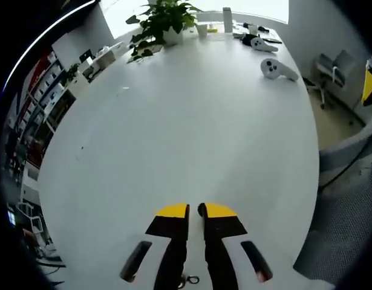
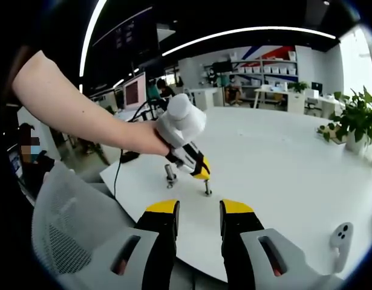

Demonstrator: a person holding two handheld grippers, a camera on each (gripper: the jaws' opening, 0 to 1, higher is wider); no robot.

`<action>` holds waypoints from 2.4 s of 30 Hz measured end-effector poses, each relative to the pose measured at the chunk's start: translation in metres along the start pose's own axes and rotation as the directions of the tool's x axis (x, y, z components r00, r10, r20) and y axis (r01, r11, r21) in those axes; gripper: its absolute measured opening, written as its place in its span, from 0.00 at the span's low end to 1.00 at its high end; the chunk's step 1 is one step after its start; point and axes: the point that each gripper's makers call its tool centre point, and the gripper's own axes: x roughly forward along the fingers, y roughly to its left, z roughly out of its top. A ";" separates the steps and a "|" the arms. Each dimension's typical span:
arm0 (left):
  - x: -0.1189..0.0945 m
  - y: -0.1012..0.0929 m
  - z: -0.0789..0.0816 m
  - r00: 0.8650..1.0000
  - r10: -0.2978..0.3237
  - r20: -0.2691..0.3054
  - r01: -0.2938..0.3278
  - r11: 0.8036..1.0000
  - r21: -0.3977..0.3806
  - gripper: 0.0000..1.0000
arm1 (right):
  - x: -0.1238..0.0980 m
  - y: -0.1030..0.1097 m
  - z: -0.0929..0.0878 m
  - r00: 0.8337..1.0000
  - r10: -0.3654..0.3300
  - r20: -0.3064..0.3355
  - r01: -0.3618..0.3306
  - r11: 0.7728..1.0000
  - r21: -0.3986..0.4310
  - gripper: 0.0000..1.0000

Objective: Place the washer onto the threaded stud by aligning its center hole with the stud, sliding it down to the base, and recovering from edge contact or off-axis alignment until the washer reaches the visible bottom stop.

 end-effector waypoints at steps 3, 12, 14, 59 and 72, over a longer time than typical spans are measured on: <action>-0.002 0.000 0.001 1.000 0.002 0.008 -0.002 1.000 -0.001 0.07 | 0.000 0.000 0.000 1.000 0.001 -0.001 -0.001 1.000 -0.001 0.29; 0.001 -0.006 -0.001 1.000 -0.006 -0.003 0.006 1.000 0.026 0.08 | 0.000 0.000 0.000 1.000 0.001 -0.003 -0.001 1.000 -0.001 0.28; 0.001 -0.003 0.001 1.000 -0.003 0.007 0.003 1.000 0.019 0.08 | 0.000 0.000 0.000 1.000 0.001 -0.001 -0.001 1.000 -0.001 0.28; -0.013 -0.004 -0.142 0.993 0.110 -0.043 -0.118 0.894 -0.433 0.14 | 0.003 0.005 -0.004 0.999 0.025 -0.024 -0.025 1.000 -0.015 0.28; -0.004 -0.003 -0.145 0.994 0.085 -0.066 -0.106 0.892 -0.440 0.14 | 0.003 0.004 -0.004 0.999 0.019 -0.026 -0.020 1.000 -0.018 0.28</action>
